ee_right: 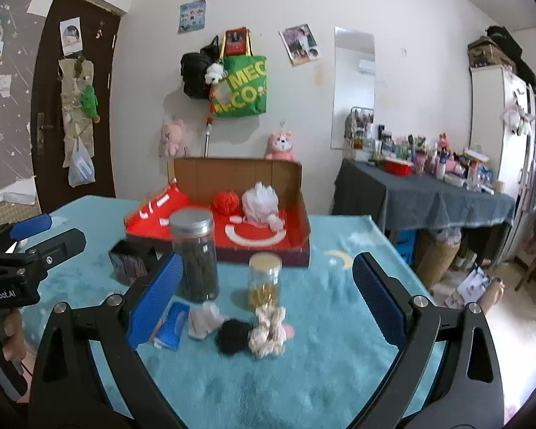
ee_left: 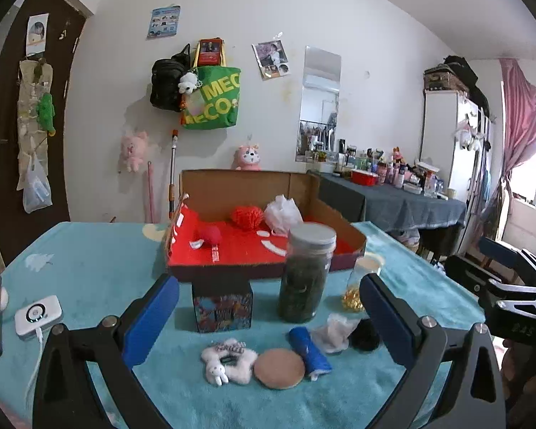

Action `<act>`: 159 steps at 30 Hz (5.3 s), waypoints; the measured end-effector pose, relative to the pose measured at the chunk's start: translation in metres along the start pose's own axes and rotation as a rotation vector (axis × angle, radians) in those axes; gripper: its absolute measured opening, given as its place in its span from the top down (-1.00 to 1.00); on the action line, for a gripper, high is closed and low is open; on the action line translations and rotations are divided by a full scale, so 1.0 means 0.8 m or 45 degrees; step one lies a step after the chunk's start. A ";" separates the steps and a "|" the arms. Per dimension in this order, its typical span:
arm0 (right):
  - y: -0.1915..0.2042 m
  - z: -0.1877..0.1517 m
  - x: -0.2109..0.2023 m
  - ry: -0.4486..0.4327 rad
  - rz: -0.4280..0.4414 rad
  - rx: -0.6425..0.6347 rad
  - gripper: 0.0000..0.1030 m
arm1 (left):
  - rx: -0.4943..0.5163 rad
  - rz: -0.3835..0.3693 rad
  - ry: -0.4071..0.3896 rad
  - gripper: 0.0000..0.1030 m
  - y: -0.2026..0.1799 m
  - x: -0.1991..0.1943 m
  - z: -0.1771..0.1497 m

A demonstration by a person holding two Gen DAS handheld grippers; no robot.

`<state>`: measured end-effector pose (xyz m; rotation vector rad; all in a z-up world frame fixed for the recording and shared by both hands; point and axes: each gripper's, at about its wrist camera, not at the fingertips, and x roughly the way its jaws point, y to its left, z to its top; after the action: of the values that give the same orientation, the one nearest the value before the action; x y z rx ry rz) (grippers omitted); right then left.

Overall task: Organize soft objects
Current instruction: 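Withdraw both tools from the box toward the items on the table, then grasp the white fluffy bunny ring with the left tool while the right tool grasps the cream crocheted scrunchie, then carry the bunny ring and crocheted scrunchie over the box and lower them inside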

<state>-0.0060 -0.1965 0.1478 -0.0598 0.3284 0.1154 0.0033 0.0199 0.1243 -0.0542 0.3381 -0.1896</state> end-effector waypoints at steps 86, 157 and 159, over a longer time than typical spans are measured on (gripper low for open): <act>-0.035 -0.029 0.117 0.333 0.583 0.204 0.59 | 0.163 -0.301 0.582 -0.06 0.022 0.136 -0.028; -0.077 0.027 0.217 0.350 0.187 -0.283 0.60 | 0.160 -0.180 0.638 -0.06 0.172 0.198 0.026; -0.074 0.032 0.218 0.346 0.190 -0.304 0.60 | 0.161 -0.184 0.637 -0.06 0.171 0.198 0.032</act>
<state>0.1735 -0.2348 0.1177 -0.2893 0.5896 0.2957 0.1826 0.1240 0.0854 0.0969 0.8212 -0.3686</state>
